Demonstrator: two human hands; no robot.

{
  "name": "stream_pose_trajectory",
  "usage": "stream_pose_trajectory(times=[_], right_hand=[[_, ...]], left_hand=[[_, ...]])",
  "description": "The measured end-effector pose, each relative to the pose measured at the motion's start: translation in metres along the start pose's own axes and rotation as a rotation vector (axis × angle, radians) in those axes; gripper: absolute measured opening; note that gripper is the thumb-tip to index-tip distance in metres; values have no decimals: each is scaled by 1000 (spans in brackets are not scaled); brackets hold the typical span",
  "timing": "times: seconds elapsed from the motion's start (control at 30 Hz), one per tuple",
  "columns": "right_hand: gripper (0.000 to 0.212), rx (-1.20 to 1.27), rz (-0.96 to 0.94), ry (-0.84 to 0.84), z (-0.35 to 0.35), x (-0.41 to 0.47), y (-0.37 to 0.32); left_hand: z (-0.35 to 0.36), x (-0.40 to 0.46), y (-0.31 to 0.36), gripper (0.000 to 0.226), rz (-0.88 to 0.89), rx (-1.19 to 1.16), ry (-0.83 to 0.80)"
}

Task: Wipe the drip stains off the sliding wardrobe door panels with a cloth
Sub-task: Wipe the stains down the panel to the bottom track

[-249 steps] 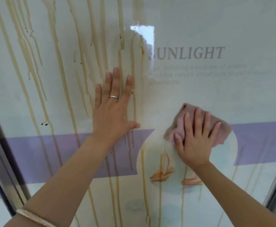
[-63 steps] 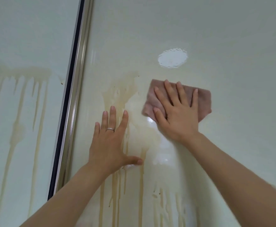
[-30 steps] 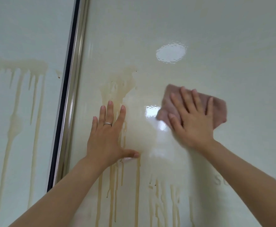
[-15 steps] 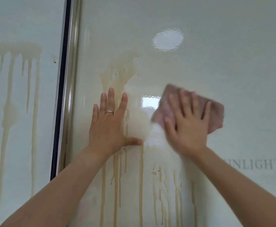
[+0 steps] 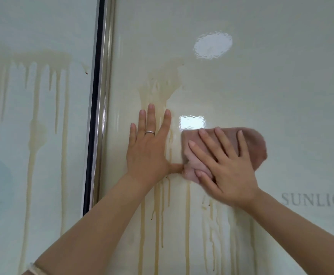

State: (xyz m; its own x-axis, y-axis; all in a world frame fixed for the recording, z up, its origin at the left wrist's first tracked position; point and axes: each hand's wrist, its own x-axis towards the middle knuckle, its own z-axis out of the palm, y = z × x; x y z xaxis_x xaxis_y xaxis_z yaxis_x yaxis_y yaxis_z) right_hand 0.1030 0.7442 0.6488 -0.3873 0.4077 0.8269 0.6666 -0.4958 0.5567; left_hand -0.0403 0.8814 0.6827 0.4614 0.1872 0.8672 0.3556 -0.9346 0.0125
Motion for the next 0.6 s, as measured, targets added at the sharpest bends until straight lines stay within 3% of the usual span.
stream_pose_trajectory(times=[0.07,0.17,0.2,0.3,0.4,0.5,0.6], right_hand=[[55,-91,44,-57,6,7,33],[60,-35,541,16,1,40,53],[61,-16,611,63,2,44,43],[59,-56,369,55,15,21,3],[57,-50,174,17,9,5,4],[58,-32,236,0,0,27,16],[56,-11,442,-57,12,67,32]], left_hand=[[0,0,1,128,3,15,-9],[0,2,0,131,-1,22,-12],[1,2,0,131,-5,21,-11],[1,1,0,131,0,21,7],[-3,0,3,133,-9,19,-11],[-9,0,6,134,-23,49,-47],[-17,4,-6,138,-61,114,-18]])
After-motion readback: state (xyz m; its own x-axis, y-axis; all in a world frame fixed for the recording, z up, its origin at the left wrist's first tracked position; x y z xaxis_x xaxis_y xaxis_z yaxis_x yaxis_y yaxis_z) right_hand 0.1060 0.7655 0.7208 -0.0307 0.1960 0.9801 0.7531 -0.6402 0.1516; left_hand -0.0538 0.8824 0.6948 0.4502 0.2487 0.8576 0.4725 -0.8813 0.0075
